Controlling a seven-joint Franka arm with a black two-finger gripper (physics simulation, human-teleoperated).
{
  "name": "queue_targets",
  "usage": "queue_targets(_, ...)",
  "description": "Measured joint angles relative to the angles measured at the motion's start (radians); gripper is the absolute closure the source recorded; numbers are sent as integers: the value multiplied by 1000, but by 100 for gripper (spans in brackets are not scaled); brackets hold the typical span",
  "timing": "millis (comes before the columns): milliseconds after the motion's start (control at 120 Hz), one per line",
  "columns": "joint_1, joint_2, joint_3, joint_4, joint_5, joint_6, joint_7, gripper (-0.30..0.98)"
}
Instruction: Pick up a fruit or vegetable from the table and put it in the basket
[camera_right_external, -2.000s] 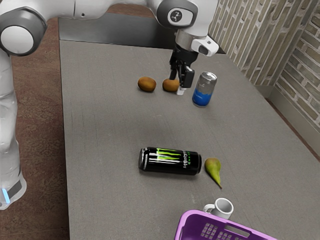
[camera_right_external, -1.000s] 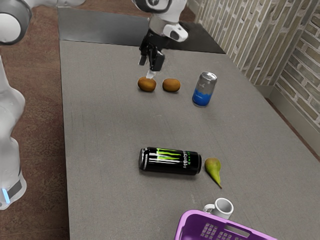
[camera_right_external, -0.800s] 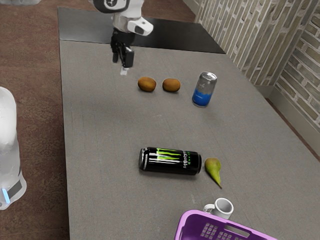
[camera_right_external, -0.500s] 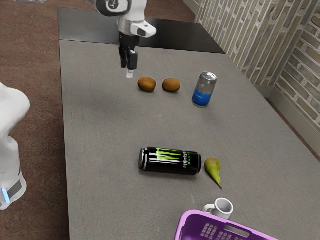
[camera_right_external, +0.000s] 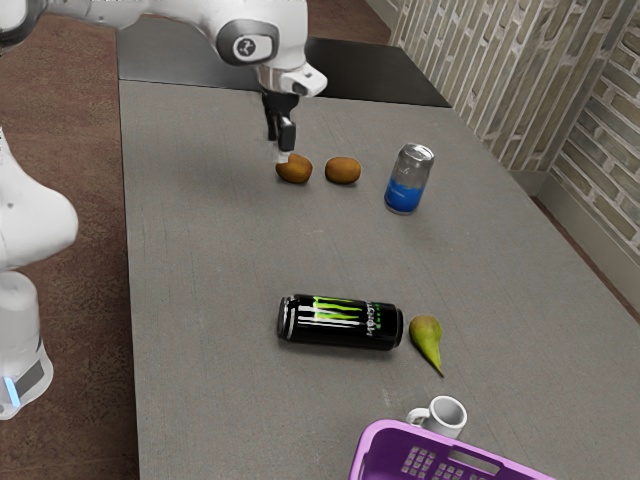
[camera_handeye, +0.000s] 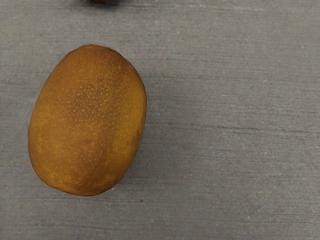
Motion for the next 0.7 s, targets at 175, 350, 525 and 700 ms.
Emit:
queue_targets(175, -94, -9, 110, 16, 9, 56, -1, 2)
queue_targets(350, -141, -25, 173, 17, 19, 107, -2, 2)
queue_targets(525, -182, -27, 221, 37, 37, 143, -3, 2)
queue_targets(700, -250, -28, 284, 56, 46, 180, -4, 2)
